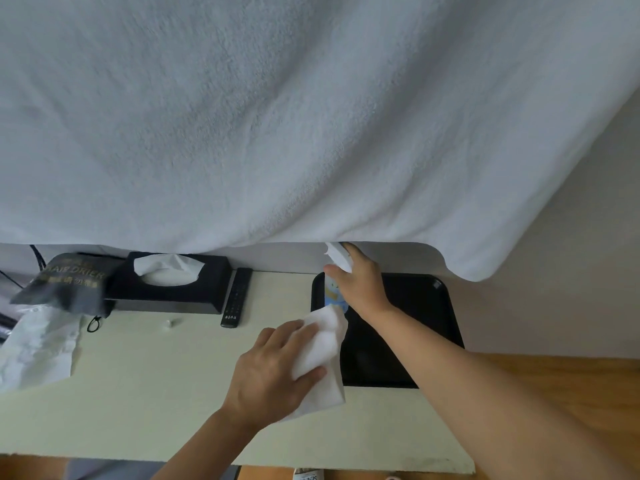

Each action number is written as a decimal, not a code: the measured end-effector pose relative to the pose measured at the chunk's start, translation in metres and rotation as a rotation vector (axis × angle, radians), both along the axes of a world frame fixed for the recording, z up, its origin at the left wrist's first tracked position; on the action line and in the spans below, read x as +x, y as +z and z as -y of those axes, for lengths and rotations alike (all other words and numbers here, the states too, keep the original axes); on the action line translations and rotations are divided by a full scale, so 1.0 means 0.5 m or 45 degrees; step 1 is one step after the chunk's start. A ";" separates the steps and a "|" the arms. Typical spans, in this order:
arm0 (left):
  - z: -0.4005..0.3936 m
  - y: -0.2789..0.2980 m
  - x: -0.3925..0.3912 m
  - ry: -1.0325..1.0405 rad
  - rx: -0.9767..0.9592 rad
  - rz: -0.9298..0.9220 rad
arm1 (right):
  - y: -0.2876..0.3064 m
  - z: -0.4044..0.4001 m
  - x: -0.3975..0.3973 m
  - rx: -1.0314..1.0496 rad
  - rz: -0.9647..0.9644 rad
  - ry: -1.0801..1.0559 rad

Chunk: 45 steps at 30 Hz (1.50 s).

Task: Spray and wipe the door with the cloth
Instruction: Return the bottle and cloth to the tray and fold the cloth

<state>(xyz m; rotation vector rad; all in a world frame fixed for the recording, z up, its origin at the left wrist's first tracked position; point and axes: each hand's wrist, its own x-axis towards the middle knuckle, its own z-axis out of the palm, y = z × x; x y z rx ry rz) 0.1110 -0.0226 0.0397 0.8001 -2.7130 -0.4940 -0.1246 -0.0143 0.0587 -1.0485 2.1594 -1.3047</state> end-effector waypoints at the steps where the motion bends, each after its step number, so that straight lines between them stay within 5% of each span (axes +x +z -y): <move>1: 0.000 0.001 -0.003 0.002 -0.004 -0.011 | -0.004 0.001 -0.002 -0.003 0.026 -0.008; 7: -0.014 0.012 -0.028 0.011 -0.032 -0.069 | -0.014 -0.028 -0.026 0.119 0.112 0.092; 12: -0.050 0.022 -0.071 0.023 -0.071 -0.088 | -0.008 -0.166 -0.011 0.018 0.156 -0.181; 18: -0.130 0.045 -0.165 -0.002 -0.093 -0.161 | 0.089 -0.357 -0.006 0.141 0.758 -0.030; 26: -0.227 0.067 -0.307 -0.236 -0.234 -0.278 | 0.127 -0.461 -0.096 0.081 0.683 -0.008; 30: -0.237 0.045 -0.330 -0.122 0.117 -0.254 | 0.092 -0.469 -0.132 0.101 0.715 -0.119; 34: -0.205 0.004 -0.314 0.221 1.316 -0.272 | 0.040 -0.459 -0.170 0.136 0.775 -0.167; 36: -0.176 -0.030 -0.305 0.444 1.646 -0.237 | 0.008 -0.443 -0.182 0.204 0.754 -0.157; 45: -0.107 -0.163 -0.344 0.648 1.342 -0.092 | -0.155 -0.335 -0.209 0.516 0.591 -0.195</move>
